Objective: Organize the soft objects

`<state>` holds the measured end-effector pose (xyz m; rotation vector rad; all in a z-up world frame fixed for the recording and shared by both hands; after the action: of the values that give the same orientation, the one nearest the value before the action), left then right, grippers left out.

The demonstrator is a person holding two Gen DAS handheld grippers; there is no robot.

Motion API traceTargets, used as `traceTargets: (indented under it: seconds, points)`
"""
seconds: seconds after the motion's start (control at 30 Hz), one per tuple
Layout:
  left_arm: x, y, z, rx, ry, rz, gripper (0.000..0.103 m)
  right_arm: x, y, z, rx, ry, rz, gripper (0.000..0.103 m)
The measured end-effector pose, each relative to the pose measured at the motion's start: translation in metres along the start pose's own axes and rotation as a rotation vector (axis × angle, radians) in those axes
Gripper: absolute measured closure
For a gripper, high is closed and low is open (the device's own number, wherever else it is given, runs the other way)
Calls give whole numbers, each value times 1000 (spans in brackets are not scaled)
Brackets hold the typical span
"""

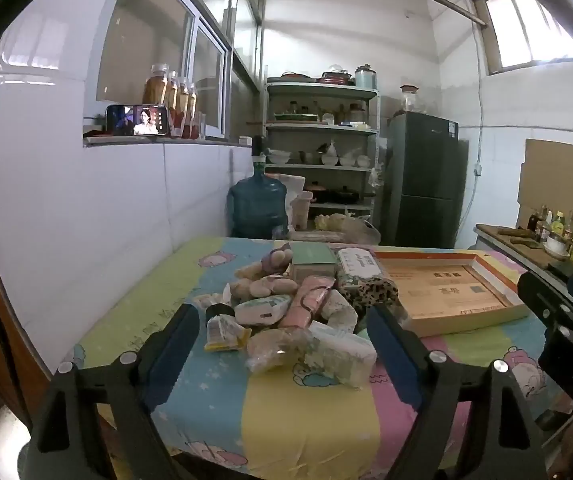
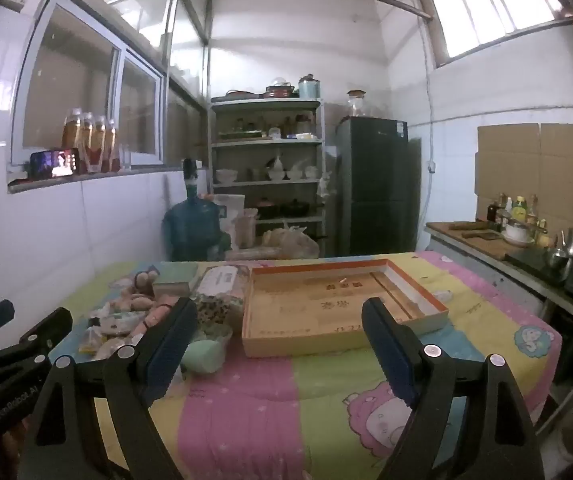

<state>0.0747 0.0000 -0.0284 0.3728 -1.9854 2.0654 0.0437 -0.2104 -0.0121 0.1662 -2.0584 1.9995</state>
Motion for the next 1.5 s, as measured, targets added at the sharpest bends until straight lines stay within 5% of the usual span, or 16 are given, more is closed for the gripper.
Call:
traceTargets:
  seconds: [1.5]
  points:
    - [7,4,-6,15,13,2,17,9,0,-17,1,-52,0,18]
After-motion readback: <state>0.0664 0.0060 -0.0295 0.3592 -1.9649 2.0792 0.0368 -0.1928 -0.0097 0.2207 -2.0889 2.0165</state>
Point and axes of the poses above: each gripper's, at about its wrist camera, not at the fingertips, and x roughly against the way its jaws point, z to its right, y to its underside, the point moved 8 cm from there along -x, roughly the way its jaws point, and after that the axes turned 1 degree about x, right-handed, at the moved point
